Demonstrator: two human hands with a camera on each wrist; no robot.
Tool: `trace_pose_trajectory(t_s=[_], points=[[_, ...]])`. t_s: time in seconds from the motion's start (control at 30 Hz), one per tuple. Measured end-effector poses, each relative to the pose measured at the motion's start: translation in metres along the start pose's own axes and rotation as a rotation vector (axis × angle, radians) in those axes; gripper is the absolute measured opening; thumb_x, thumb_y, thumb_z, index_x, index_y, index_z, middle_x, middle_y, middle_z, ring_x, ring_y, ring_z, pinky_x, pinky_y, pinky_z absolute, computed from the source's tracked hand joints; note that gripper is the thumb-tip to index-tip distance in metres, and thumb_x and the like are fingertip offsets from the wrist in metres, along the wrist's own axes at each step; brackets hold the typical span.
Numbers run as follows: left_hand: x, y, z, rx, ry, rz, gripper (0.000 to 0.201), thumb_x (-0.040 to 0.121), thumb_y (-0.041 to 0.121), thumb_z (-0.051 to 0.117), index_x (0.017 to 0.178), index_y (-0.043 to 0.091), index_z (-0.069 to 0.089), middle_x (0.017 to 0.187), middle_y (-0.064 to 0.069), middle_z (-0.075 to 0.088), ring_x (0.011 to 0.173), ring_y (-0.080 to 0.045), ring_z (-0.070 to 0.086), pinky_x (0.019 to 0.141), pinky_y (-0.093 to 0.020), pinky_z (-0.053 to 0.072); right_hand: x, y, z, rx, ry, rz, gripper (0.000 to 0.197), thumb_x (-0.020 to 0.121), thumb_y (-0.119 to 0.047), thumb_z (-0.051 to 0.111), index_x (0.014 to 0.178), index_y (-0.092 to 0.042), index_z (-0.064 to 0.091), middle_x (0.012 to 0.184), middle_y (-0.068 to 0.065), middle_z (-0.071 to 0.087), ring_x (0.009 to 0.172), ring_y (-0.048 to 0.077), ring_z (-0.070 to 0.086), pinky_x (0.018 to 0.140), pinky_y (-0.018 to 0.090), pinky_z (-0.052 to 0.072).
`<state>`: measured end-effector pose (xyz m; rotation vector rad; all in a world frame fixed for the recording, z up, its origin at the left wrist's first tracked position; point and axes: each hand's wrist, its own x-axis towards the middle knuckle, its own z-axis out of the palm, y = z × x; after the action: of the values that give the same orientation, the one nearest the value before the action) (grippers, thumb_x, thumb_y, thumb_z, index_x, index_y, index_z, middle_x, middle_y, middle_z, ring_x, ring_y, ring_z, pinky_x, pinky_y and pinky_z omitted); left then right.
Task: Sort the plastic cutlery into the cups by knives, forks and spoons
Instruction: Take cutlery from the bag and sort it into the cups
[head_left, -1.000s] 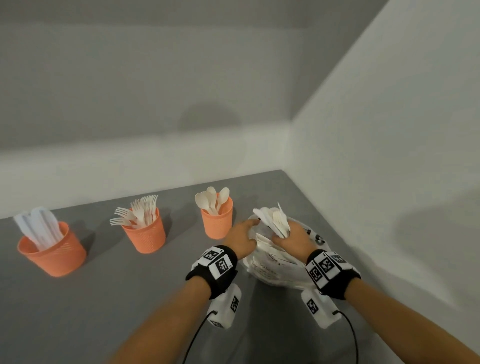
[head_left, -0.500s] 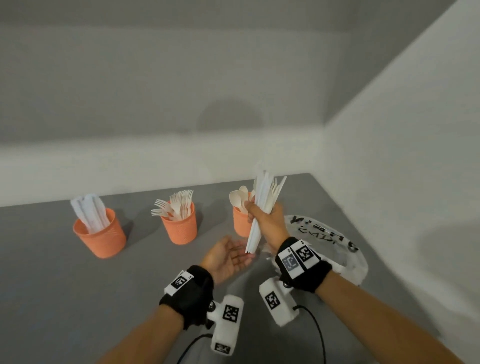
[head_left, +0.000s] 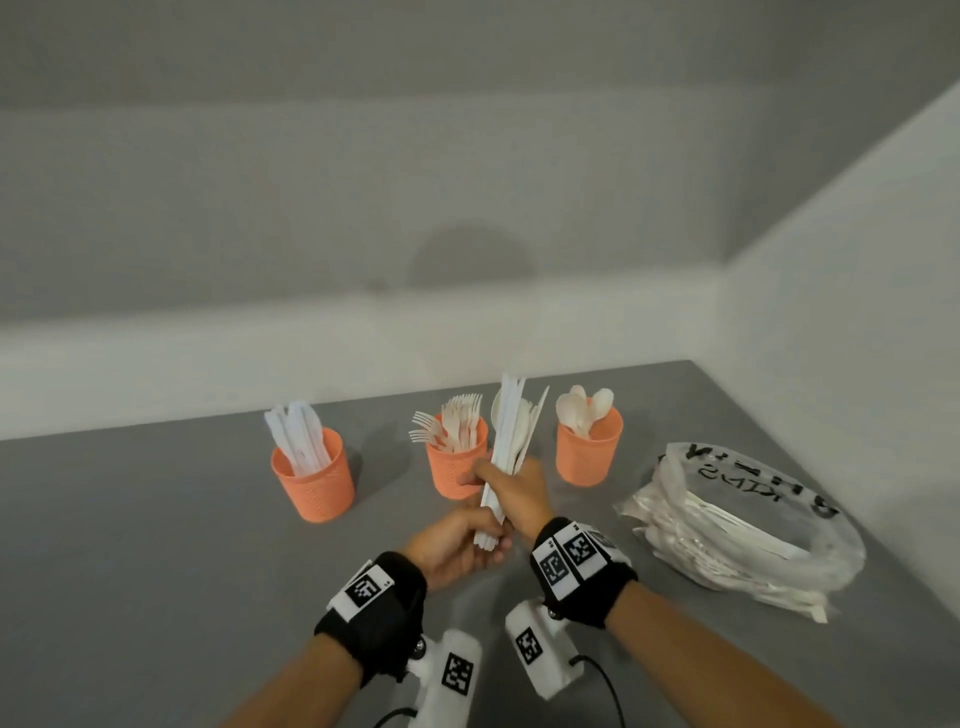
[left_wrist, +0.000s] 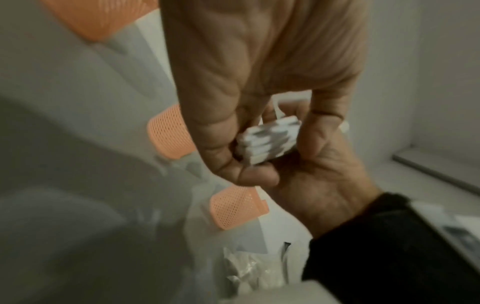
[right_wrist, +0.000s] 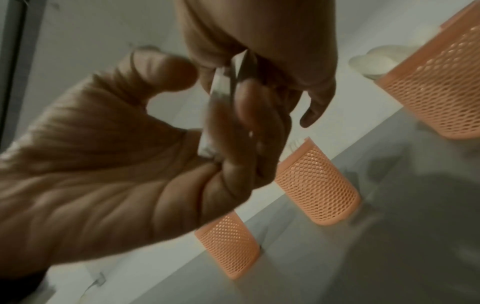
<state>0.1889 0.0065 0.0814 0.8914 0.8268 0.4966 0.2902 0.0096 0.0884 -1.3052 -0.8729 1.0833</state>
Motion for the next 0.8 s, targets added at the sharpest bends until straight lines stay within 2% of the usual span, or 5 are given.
trace_pose_trajectory(t_s=[0.17,0.43,0.57,0.67,0.8], points=[[-0.013,0.004,-0.014,0.363,0.112,0.009,0.018,0.09,0.006,0.045,0.075,0.015,0.043,0.05,0.004,0.034,0.035,-0.003,0.029,0.033,-0.012,0.018,-0.008,0.006,0.026,-0.012,-0.144,0.077,0.003,0.081,-0.005,0.064,0.078,-0.006,0.063,0.068,0.006,0.068,0.059,0.01,0.064,0.06,0.017,0.051],[-0.026,-0.002,-0.04,0.192,0.108,0.032,0.025,0.095,0.019,0.044,0.071,0.015,0.045,0.042,0.006,0.034,0.031,-0.002,0.028,0.03,-0.011,0.018,-0.003,0.016,0.042,-0.055,-0.589,0.336,0.027,0.086,-0.033,0.058,0.093,-0.008,0.062,0.104,0.007,0.071,0.098,0.011,0.066,0.093,0.023,0.046],[-0.029,-0.001,-0.05,0.377,0.122,-0.002,0.012,0.087,0.024,0.056,0.084,0.013,0.052,0.065,0.001,0.054,0.048,-0.004,0.054,0.046,-0.015,0.042,0.001,0.016,0.054,0.004,-0.415,0.301,0.019,0.088,-0.017,0.056,0.099,-0.001,0.056,0.091,0.01,0.071,0.083,0.015,0.068,0.072,0.024,0.053],[-0.028,0.008,-0.063,0.417,0.202,0.009,0.033,0.081,0.031,0.064,0.105,0.01,0.053,0.089,-0.003,0.061,0.07,-0.012,0.059,0.057,-0.019,0.05,0.011,0.018,0.054,0.107,-0.143,0.24,0.017,0.081,-0.003,0.054,0.098,0.003,0.052,0.077,0.017,0.065,0.058,0.019,0.065,0.058,0.033,0.057],[-0.025,0.029,-0.062,0.474,0.505,0.337,0.022,0.086,0.021,0.063,0.102,0.01,0.051,0.084,0.0,0.056,0.062,-0.005,0.056,0.049,-0.014,0.043,0.026,0.031,0.043,-0.219,0.091,0.158,0.035,0.076,-0.01,0.058,0.109,0.002,0.058,0.047,0.002,0.053,0.032,0.014,0.047,0.039,0.027,0.045]])
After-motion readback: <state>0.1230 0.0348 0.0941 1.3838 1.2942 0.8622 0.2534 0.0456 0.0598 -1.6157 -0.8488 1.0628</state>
